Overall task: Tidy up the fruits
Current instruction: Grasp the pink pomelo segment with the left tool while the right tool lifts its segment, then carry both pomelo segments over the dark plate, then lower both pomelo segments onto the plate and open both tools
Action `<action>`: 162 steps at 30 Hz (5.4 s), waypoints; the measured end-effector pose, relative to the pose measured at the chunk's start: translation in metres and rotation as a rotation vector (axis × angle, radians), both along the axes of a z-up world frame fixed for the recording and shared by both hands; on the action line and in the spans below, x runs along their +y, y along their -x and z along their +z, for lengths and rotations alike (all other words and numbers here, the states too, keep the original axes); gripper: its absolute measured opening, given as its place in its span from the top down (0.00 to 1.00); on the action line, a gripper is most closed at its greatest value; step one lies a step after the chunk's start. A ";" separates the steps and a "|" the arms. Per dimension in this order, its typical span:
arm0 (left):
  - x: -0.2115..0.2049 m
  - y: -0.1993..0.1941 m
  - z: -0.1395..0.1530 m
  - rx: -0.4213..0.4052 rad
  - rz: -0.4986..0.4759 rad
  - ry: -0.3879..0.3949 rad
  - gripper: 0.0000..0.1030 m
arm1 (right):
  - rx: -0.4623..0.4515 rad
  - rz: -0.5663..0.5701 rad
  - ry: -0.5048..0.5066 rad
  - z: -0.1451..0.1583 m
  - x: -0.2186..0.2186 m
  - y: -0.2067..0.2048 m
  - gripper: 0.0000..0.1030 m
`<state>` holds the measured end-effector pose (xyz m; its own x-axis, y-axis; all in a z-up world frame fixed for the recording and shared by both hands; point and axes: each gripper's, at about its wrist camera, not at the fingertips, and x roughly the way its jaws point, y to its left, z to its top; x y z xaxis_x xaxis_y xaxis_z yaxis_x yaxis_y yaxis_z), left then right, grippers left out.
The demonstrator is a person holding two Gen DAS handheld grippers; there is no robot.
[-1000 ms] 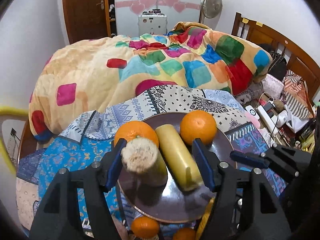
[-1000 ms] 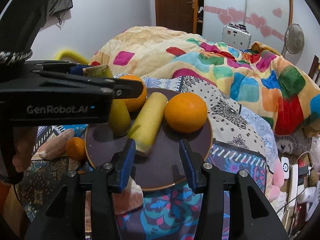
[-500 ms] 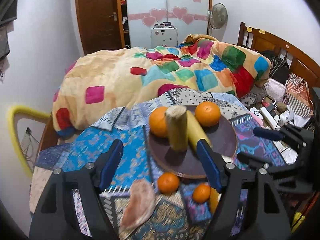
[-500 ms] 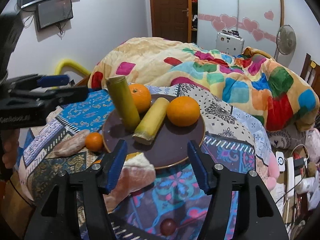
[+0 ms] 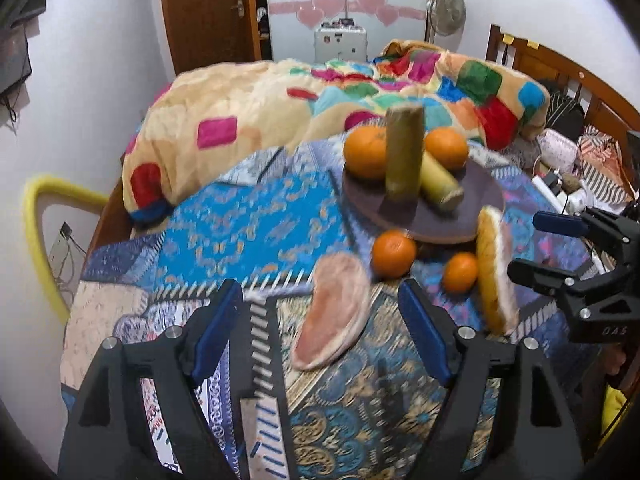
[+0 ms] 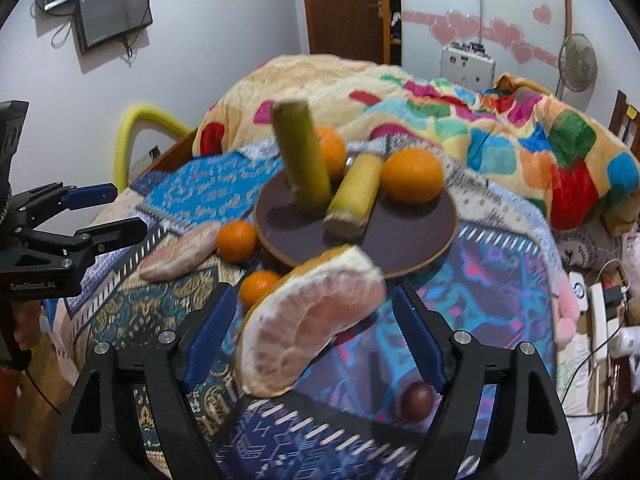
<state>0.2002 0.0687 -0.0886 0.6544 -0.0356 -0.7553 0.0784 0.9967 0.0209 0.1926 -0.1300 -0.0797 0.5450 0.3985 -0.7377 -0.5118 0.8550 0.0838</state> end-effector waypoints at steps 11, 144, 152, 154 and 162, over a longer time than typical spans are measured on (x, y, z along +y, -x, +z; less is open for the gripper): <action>0.006 -0.007 -0.045 0.090 -0.040 0.012 0.26 | 0.034 -0.001 0.055 -0.021 0.017 0.002 0.25; -0.068 -0.122 -0.009 0.009 -0.077 0.141 0.53 | -0.056 -0.010 0.077 0.006 -0.014 -0.080 0.49; -0.062 -0.095 0.009 -0.029 -0.073 0.117 0.44 | -0.104 -0.007 0.071 0.024 -0.016 -0.057 0.45; -0.057 -0.088 0.012 -0.031 -0.068 0.115 0.44 | -0.112 -0.005 0.062 0.028 -0.016 -0.050 0.45; -0.043 -0.077 -0.001 0.009 -0.066 0.120 0.43 | -0.114 0.008 0.039 0.030 -0.014 -0.034 0.44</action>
